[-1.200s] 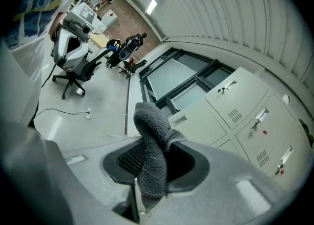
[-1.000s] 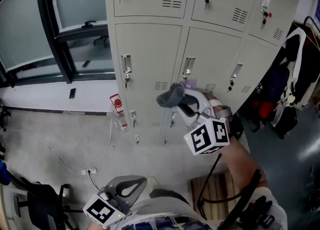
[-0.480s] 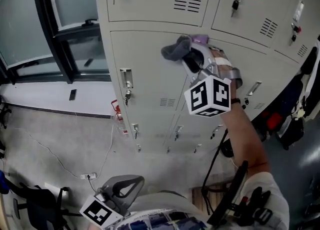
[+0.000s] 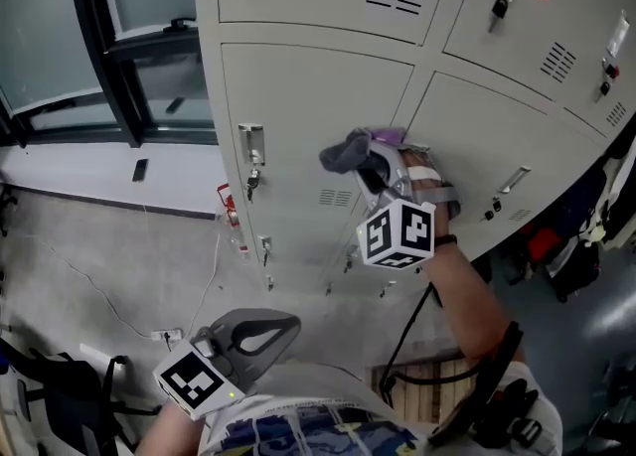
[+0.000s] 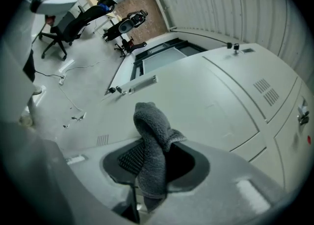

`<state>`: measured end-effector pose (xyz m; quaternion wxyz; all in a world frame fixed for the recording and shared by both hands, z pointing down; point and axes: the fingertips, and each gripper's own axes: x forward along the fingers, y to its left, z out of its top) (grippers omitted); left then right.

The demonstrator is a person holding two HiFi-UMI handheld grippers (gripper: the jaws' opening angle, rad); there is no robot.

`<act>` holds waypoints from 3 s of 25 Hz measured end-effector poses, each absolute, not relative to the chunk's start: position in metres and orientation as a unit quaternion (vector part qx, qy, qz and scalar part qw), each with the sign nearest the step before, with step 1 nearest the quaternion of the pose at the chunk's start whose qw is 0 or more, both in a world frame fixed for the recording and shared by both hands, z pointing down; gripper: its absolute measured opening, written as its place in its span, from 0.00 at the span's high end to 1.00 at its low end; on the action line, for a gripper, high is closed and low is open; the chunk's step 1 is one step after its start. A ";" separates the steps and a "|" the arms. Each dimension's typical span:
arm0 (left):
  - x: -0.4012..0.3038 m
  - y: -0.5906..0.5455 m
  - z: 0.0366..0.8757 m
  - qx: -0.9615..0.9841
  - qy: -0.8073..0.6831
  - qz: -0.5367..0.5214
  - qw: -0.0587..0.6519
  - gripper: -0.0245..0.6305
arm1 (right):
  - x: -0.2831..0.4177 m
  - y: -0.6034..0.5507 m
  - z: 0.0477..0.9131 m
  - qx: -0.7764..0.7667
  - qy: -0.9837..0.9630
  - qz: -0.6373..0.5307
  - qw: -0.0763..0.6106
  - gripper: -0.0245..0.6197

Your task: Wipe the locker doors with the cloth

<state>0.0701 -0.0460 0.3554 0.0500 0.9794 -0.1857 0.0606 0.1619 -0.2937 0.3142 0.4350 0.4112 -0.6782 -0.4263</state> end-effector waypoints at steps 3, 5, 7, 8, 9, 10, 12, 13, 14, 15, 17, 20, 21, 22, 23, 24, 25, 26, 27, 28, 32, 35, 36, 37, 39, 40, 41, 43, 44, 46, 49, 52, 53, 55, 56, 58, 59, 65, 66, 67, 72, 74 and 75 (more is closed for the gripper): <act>0.075 -0.056 0.351 0.981 -0.177 0.060 0.049 0.96 | 0.161 -0.294 0.360 0.393 -0.690 -0.399 0.459 0.78; 0.077 -0.062 0.348 0.981 -0.175 0.057 0.054 0.96 | 0.162 -0.294 0.390 0.383 -0.701 -0.373 0.472 0.78; 0.078 -0.066 0.347 0.982 -0.174 0.056 0.056 0.96 | 0.163 -0.294 0.414 0.375 -0.709 -0.354 0.482 0.78; 0.077 -0.067 0.346 0.982 -0.174 0.057 0.055 0.96 | 0.163 -0.294 0.425 0.371 -0.711 -0.347 0.486 0.78; 0.077 -0.068 0.346 0.982 -0.174 0.059 0.054 0.96 | 0.163 -0.294 0.435 0.367 -0.713 -0.340 0.491 0.78; 0.077 -0.069 0.346 0.982 -0.174 0.059 0.053 0.96 | 0.163 -0.294 0.445 0.363 -0.714 -0.334 0.497 0.78; 0.076 -0.068 0.346 0.982 -0.174 0.058 0.052 0.96 | 0.163 -0.295 0.468 0.354 -0.717 -0.318 0.509 0.78; 0.076 -0.068 0.346 0.982 -0.174 0.057 0.053 0.96 | 0.163 -0.295 0.479 0.349 -0.718 -0.311 0.516 0.78; 0.076 -0.067 0.347 0.981 -0.175 0.057 0.054 0.96 | 0.163 -0.295 0.490 0.345 -0.718 -0.304 0.522 0.78; 0.075 -0.067 0.348 0.981 -0.177 0.057 0.056 0.96 | 0.163 -0.295 0.501 0.340 -0.718 -0.298 0.529 0.78; 0.074 -0.066 0.351 0.980 -0.178 0.059 0.059 0.96 | 0.164 -0.295 0.522 0.330 -0.718 -0.287 0.542 0.78; 0.073 -0.064 0.352 0.980 -0.180 0.059 0.063 0.96 | 0.166 -0.294 0.550 0.312 -0.721 -0.266 0.558 0.78; 0.073 -0.063 0.353 0.980 -0.180 0.058 0.062 0.96 | 0.167 -0.294 0.557 0.306 -0.723 -0.261 0.562 0.79; 0.073 -0.063 0.353 0.980 -0.181 0.058 0.062 0.96 | 0.168 -0.294 0.562 0.301 -0.724 -0.256 0.566 0.78; 0.073 -0.063 0.353 0.980 -0.182 0.058 0.061 0.96 | 0.168 -0.294 0.563 0.297 -0.725 -0.254 0.568 0.78; 0.073 -0.063 0.354 0.980 -0.183 0.058 0.060 0.96 | 0.167 -0.292 0.559 0.294 -0.726 -0.253 0.568 0.78; 0.072 -0.062 0.355 0.980 -0.183 0.058 0.060 0.96 | 0.166 -0.288 0.551 0.294 -0.727 -0.256 0.566 0.78; 0.072 -0.060 0.356 0.979 -0.183 0.059 0.062 0.96 | 0.163 -0.283 0.539 0.297 -0.727 -0.262 0.561 0.78; 0.072 -0.059 0.357 0.979 -0.182 0.061 0.064 0.96 | 0.160 -0.277 0.522 0.301 -0.727 -0.273 0.553 0.78; 0.072 -0.058 0.358 0.979 -0.181 0.063 0.065 0.96 | 0.155 -0.272 0.502 0.307 -0.728 -0.287 0.542 0.78; 0.075 -0.056 0.358 0.979 -0.182 0.057 0.077 0.96 | 0.139 -0.261 0.392 0.347 -0.723 -0.359 0.477 0.78; 0.077 -0.056 0.358 0.979 -0.180 0.051 0.080 0.96 | 0.130 -0.259 0.304 0.385 -0.705 -0.415 0.427 0.78; 0.078 -0.056 0.358 0.979 -0.179 0.049 0.081 0.96 | 0.128 -0.258 0.279 0.395 -0.698 -0.429 0.415 0.78; 0.078 -0.057 0.357 0.979 -0.179 0.048 0.081 0.96 | 0.127 -0.260 0.257 0.403 -0.692 -0.441 0.406 0.78; 0.080 -0.058 0.356 0.980 -0.178 0.048 0.080 0.96 | 0.127 -0.265 0.221 0.417 -0.676 -0.464 0.392 0.78; 0.081 -0.058 0.355 0.980 -0.177 0.048 0.079 0.96 | 0.127 -0.268 0.205 0.425 -0.669 -0.473 0.386 0.78; 0.082 -0.057 0.354 0.980 -0.177 0.047 0.078 0.96 | 0.127 -0.272 0.192 0.433 -0.661 -0.481 0.380 0.78; 0.085 -0.055 0.353 0.981 -0.175 0.043 0.077 0.96 | 0.127 -0.282 0.177 0.441 -0.649 -0.494 0.375 0.78; 0.085 -0.054 0.353 0.981 -0.173 0.043 0.074 0.96 | 0.127 -0.288 0.177 0.441 -0.646 -0.497 0.377 0.78; 0.085 -0.051 0.354 0.982 -0.171 0.047 0.066 0.96 | 0.127 -0.294 0.187 0.437 -0.644 -0.496 0.384 0.78; 0.082 -0.050 0.356 0.981 -0.175 0.050 0.066 0.96 | 0.127 -0.295 0.219 0.425 -0.648 -0.487 0.403 0.78; 0.078 -0.052 0.356 0.980 -0.182 0.047 0.067 0.96 | 0.129 -0.296 0.254 0.412 -0.655 -0.472 0.422 0.78; 0.077 -0.053 0.356 0.980 -0.183 0.047 0.066 0.96 | 0.130 -0.296 0.265 0.408 -0.658 -0.466 0.427 0.78; 0.076 -0.053 0.358 0.979 -0.184 0.050 0.067 0.96 | 0.131 -0.296 0.286 0.402 -0.664 -0.455 0.435 0.78; 0.076 -0.054 0.359 0.979 -0.184 0.052 0.068 0.96 | 0.131 -0.296 0.296 0.399 -0.667 -0.450 0.439 0.78; 0.076 -0.054 0.359 0.980 -0.182 0.054 0.066 0.96 | 0.131 -0.297 0.316 0.392 -0.673 -0.440 0.447 0.78; 0.077 -0.054 0.359 0.980 -0.181 0.054 0.066 0.96 | 0.131 -0.297 0.327 0.388 -0.676 -0.434 0.452 0.78; 0.076 -0.052 0.362 0.979 -0.183 0.058 0.073 0.96 | 0.132 -0.298 0.401 0.356 -0.691 -0.391 0.493 0.78; 0.076 -0.052 0.362 0.979 -0.183 0.058 0.073 0.96 | 0.132 -0.298 0.413 0.351 -0.693 -0.384 0.500 0.78; 0.076 -0.052 0.363 0.978 -0.184 0.058 0.074 0.96 | 0.132 -0.298 0.425 0.345 -0.695 -0.376 0.507 0.78; 0.075 -0.050 0.365 0.978 -0.186 0.063 0.074 0.96 | 0.133 -0.297 0.472 0.331 -0.699 -0.339 0.536 0.78; 0.075 -0.048 0.366 0.977 -0.187 0.065 0.076 0.96 | 0.133 -0.297 0.491 0.322 -0.701 -0.328 0.545 0.78; 0.075 -0.048 0.366 0.977 -0.188 0.064 0.077 0.96 | 0.133 -0.297 0.500 0.318 -0.702 -0.324 0.549 0.79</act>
